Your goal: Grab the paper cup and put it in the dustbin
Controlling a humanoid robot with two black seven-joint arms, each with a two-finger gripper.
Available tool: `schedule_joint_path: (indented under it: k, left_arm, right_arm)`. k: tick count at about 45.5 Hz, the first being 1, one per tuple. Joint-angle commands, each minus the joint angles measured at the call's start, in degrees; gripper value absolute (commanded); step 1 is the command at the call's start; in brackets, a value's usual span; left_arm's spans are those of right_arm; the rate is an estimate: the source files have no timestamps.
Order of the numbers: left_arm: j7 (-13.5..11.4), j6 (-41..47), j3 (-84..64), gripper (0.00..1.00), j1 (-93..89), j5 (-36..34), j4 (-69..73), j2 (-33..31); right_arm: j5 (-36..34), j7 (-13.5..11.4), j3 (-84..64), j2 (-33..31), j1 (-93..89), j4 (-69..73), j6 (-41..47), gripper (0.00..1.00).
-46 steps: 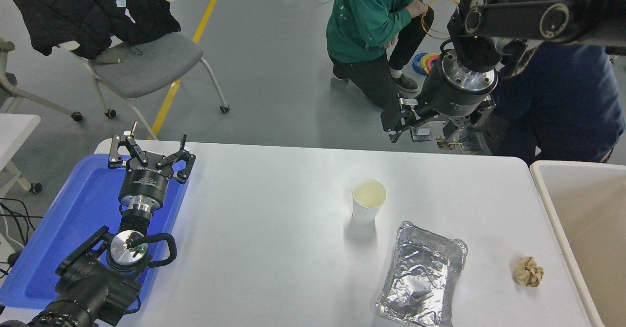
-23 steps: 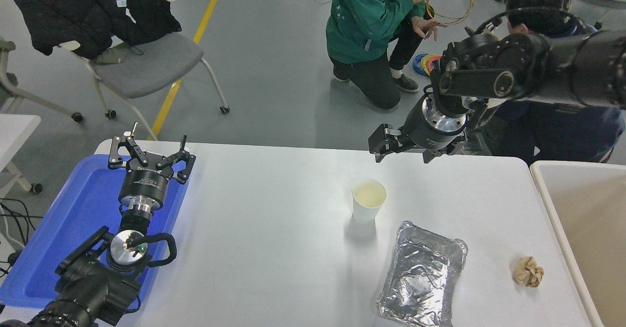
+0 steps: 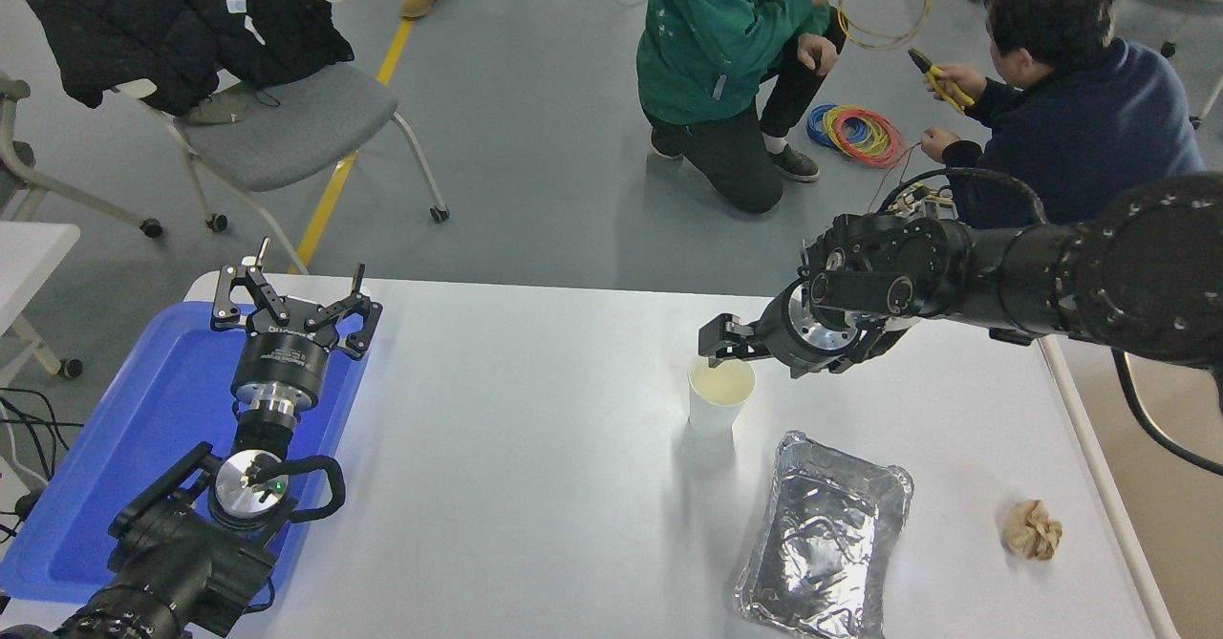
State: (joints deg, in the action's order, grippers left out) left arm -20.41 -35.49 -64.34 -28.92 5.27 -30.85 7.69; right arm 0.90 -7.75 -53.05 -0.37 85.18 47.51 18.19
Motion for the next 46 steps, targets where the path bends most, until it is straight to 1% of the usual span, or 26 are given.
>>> schedule_joint_path:
  k: [1,15,24,29,31,33,35,38,42,44,46]
  left_arm:
    - [0.0,0.0,0.0,1.00,0.0,0.0,0.0,0.0]
    - [-0.1,0.0,0.0,1.00,0.0,0.0,0.0,0.0]
    - [0.0,0.1,0.0,1.00,0.0,0.0,0.0,0.0]
    - [0.0,0.1,0.0,1.00,0.0,0.0,0.0,0.0]
    - [0.0,0.0,0.0,1.00,0.0,0.0,0.0,0.0]
    - [0.0,0.0,0.0,1.00,0.0,0.0,0.0,0.0]
    - [-0.1,0.0,0.0,1.00,0.0,0.0,0.0,0.0]
    - [0.0,0.1,0.0,1.00,0.0,0.0,0.0,0.0]
    - [0.0,0.0,0.0,1.00,0.0,0.0,0.0,0.0]
    - [-0.1,0.0,0.0,1.00,0.0,0.0,0.0,0.0]
    - [0.0,0.0,0.0,1.00,0.0,0.0,0.0,0.0]
  right_arm:
    - [0.2,0.0,0.5,0.4,-5.6,-3.9,-3.2,1.00]
    - [0.2,0.4,0.6,0.4,-9.4,-7.4,-3.5,0.99]
    - [1.0,0.6,0.5,0.4,-10.5,-8.7,-4.7,0.92]
    - [4.5,0.9,0.6,0.4,-10.5,-8.8,-5.4,0.80]
    - [5.3,1.2,0.6,0.4,-10.6,-8.8,-5.5,0.72]
    - [5.8,1.9,0.6,0.4,-10.5,-8.7,-5.5,0.61]
    - [6.2,2.6,0.6,0.4,-10.5,-8.7,-5.5,0.52]
    - [7.4,3.4,0.6,0.4,-10.5,-8.7,-5.5,0.46]
    - [7.8,3.4,0.6,0.4,-10.6,-8.7,-5.5,0.41]
    - [7.8,3.5,0.6,0.4,-10.6,-8.6,-5.5,0.36]
    - [7.7,3.4,0.6,0.4,-10.7,-8.5,-5.5,0.27]
